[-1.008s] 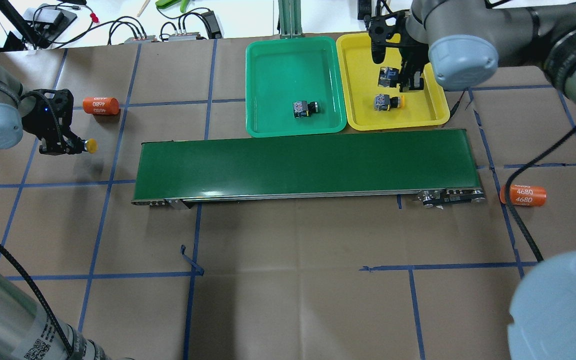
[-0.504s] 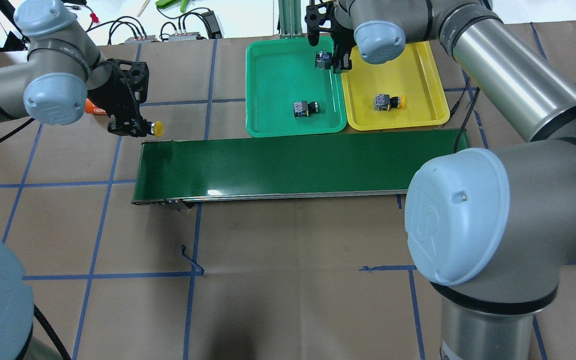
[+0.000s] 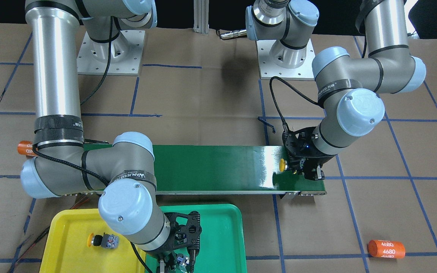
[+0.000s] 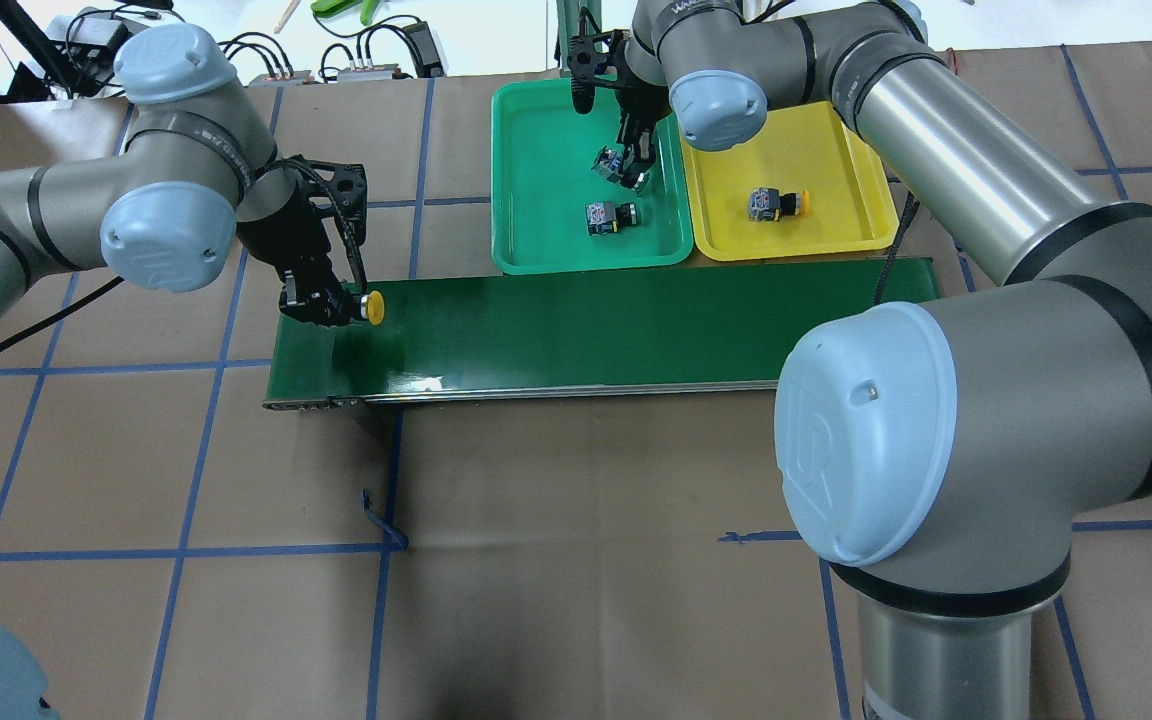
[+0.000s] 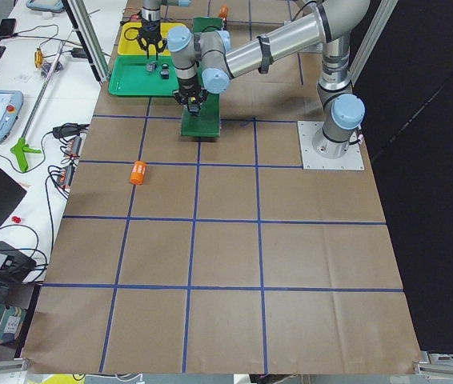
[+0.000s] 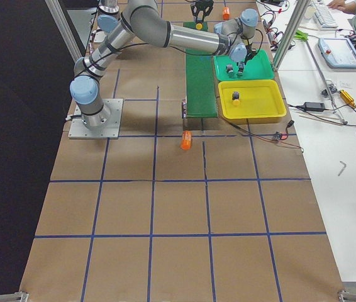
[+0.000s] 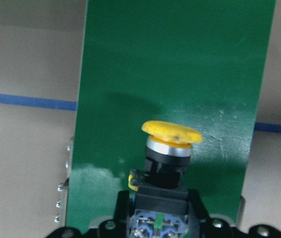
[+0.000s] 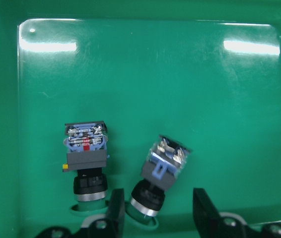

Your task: Sort buttons by color to trays

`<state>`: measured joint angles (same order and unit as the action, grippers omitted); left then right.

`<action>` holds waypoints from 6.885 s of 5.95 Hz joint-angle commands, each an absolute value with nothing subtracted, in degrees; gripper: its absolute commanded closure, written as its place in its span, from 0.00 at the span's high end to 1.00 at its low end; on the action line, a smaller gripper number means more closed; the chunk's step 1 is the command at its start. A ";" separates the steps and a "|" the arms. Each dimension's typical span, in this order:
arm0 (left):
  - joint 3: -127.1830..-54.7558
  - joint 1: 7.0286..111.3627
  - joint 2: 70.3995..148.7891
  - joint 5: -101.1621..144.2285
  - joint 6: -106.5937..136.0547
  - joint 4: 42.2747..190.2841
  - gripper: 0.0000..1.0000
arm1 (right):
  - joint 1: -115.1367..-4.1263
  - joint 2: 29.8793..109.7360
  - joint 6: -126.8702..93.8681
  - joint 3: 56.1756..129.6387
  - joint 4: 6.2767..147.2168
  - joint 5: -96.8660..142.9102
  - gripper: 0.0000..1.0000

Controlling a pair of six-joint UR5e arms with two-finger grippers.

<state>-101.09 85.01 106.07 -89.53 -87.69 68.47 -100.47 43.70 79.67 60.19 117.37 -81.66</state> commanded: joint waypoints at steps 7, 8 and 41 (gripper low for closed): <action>-79.61 71.74 120.53 -91.05 -106.23 69.17 0.98 | -93.69 75.48 82.27 90.66 103.23 -89.74 1.00; -73.45 71.02 124.67 -92.71 -107.56 68.73 0.98 | -94.04 75.50 80.70 90.96 103.10 -89.65 1.00; -85.52 87.19 93.87 -89.73 -20.33 93.62 0.99 | -87.19 44.34 91.06 62.24 114.48 -87.82 0.08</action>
